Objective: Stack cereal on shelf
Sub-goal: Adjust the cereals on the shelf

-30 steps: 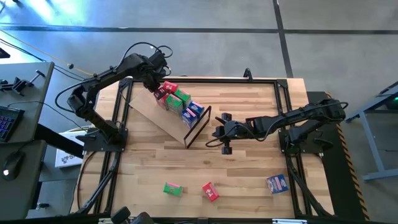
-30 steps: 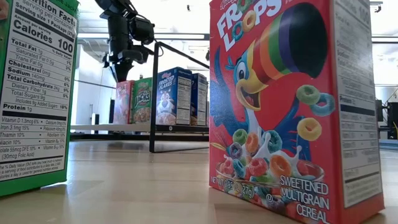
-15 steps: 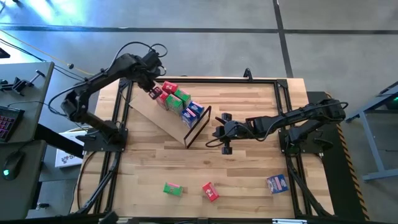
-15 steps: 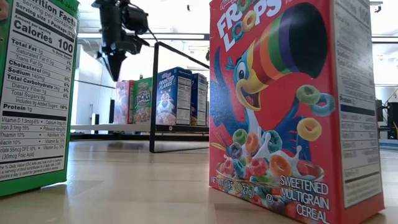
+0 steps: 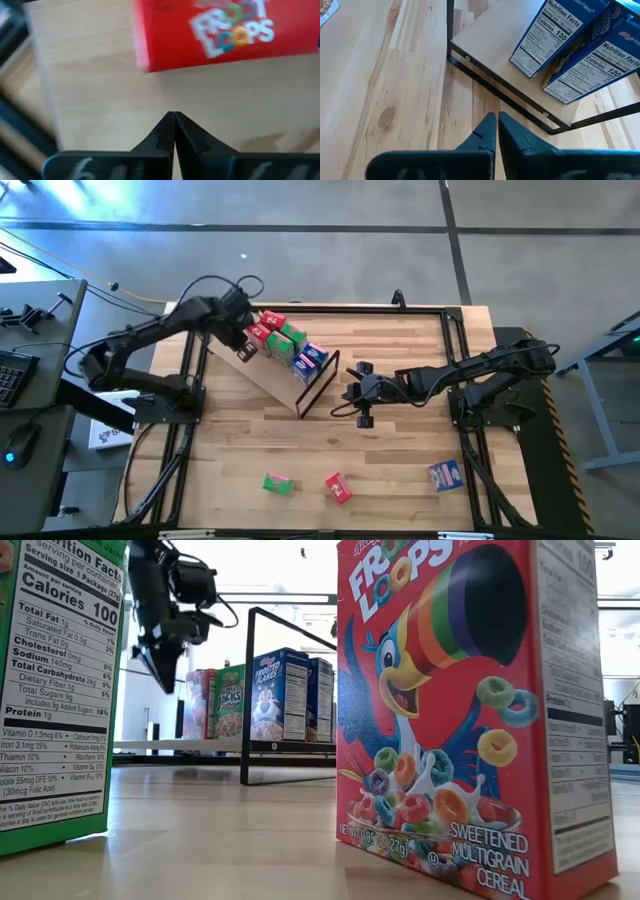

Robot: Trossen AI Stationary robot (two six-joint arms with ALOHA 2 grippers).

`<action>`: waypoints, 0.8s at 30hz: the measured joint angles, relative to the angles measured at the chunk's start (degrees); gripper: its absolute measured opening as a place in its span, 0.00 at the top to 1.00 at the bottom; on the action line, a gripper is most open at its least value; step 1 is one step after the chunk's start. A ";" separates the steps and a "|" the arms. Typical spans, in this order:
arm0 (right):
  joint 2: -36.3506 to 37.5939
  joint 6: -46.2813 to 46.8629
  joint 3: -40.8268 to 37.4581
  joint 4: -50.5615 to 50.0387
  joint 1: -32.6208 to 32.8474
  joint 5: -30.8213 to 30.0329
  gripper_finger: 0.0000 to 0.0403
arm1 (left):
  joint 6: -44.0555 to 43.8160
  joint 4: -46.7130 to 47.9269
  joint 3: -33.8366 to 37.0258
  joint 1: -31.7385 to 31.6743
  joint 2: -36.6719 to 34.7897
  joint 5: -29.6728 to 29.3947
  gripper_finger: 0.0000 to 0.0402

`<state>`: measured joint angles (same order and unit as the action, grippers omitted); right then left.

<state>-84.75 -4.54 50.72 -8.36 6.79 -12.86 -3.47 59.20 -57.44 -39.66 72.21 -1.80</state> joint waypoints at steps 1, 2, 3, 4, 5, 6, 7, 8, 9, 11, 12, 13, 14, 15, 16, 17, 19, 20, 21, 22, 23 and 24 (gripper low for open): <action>0.00 0.00 0.00 0.00 0.00 0.00 1.00 | -0.56 -2.30 1.60 0.52 -0.44 0.13 1.00; 0.00 0.00 0.00 0.00 -0.01 0.00 1.00 | -1.15 -4.76 2.99 1.11 -0.89 0.23 1.00; 0.00 0.00 0.00 0.00 0.00 0.00 1.00 | -1.87 -7.45 4.20 1.68 -1.23 0.27 1.00; 0.00 0.00 0.00 0.00 0.00 0.00 1.00 | -2.37 -9.99 5.33 2.22 -1.39 0.27 1.00; 0.00 0.00 0.00 0.00 0.00 0.00 1.00 | -2.93 -11.92 6.36 2.74 -1.42 0.26 1.00; 0.00 0.00 0.00 0.00 0.00 0.00 1.00 | -3.65 -13.68 7.31 3.24 -1.42 0.26 1.00; 0.00 0.00 0.00 0.00 0.00 0.00 1.00 | -4.17 -15.59 8.07 3.72 -1.42 0.26 1.00; 0.00 0.00 0.00 0.00 -0.01 0.00 1.00 | -4.78 -17.36 8.71 4.10 -1.42 0.30 1.00; 0.00 0.00 0.00 0.00 -0.02 -0.01 1.00 | -5.05 -18.91 9.35 4.44 -1.42 0.52 1.00; 0.00 0.00 0.00 0.00 0.00 0.00 1.00 | -5.74 -20.61 10.21 5.03 -1.39 1.15 1.00; 0.00 0.00 0.00 0.00 -0.01 0.00 1.00 | -6.16 -21.71 10.61 5.33 -1.40 1.18 1.00; 0.00 0.00 0.00 0.00 0.00 -0.02 1.00 | -6.54 -22.85 10.89 5.58 -1.40 1.18 1.00; 0.00 -0.01 0.00 -0.02 0.00 -0.01 1.00 | -6.85 -23.73 11.13 5.82 -1.40 1.18 1.00; 0.00 0.00 0.00 -0.04 0.00 0.00 1.00 | -6.84 -24.56 11.44 6.05 -1.41 1.16 1.00; 0.00 0.00 0.00 -0.04 -0.01 0.00 1.00 | -6.87 -25.01 11.69 6.19 -1.40 1.18 1.00; 0.00 0.00 0.00 -0.06 0.00 -0.01 1.00 | -6.87 -24.99 11.79 6.38 -1.40 1.18 1.00; 0.00 -0.01 0.00 -0.21 -0.01 -0.01 1.00 | -6.85 -24.91 11.80 6.89 -1.40 1.15 1.00; 0.00 0.00 0.00 -0.26 0.00 0.00 1.00 | -6.78 -24.89 11.80 7.21 -1.40 1.15 1.00; 0.00 0.00 0.00 -0.26 0.00 0.00 1.00 | -6.54 -24.82 11.80 7.55 -1.57 1.16 1.00; 0.00 0.00 0.00 -0.26 0.00 0.00 1.00 | -6.42 -24.60 11.80 7.78 -2.01 1.17 1.00; 0.00 0.00 0.00 -0.28 -0.02 -0.02 1.00 | -6.28 -24.47 11.80 7.93 -2.69 1.17 1.00; 0.00 0.00 0.00 -0.32 0.00 0.00 1.00 | -6.03 -24.47 11.79 8.07 -3.35 1.28 1.00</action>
<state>-84.75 -4.54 50.72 -8.68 6.78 -12.86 -9.50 34.72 -45.65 -31.59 68.85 -0.52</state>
